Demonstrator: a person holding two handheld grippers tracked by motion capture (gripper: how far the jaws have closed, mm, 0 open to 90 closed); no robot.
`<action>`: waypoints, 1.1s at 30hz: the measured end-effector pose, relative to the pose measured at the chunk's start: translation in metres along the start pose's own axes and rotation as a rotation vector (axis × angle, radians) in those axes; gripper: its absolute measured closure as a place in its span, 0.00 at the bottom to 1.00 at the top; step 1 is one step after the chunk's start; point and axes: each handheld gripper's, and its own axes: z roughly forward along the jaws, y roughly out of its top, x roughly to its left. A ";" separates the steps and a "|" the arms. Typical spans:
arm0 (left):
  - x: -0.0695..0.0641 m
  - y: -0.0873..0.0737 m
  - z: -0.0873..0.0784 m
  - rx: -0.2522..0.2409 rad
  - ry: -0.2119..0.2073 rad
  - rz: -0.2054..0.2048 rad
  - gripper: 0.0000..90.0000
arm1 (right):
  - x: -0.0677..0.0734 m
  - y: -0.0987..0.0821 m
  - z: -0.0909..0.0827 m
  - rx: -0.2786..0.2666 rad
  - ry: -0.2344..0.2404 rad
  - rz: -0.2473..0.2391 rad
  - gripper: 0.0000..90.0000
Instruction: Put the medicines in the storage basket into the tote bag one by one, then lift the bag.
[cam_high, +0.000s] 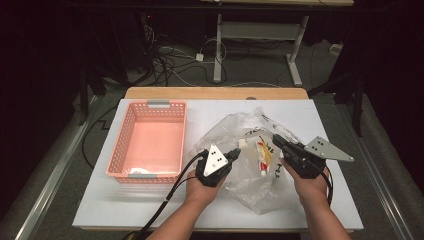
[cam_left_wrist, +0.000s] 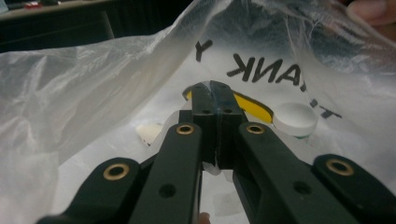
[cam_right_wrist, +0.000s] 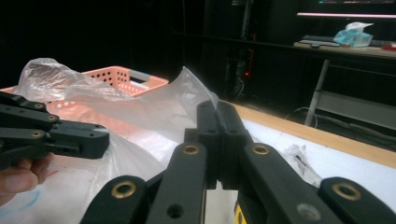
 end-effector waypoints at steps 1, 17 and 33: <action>0.001 0.002 0.000 -0.009 0.004 0.000 0.98 | -0.001 0.001 0.001 0.000 -0.005 0.003 1.00; 0.017 0.022 0.000 -0.052 0.058 0.002 0.98 | -0.004 0.022 0.004 -0.086 -0.048 -0.012 1.00; 0.031 0.073 -0.012 -0.152 0.105 0.052 0.98 | -0.009 0.050 0.001 -0.202 -0.090 -0.010 1.00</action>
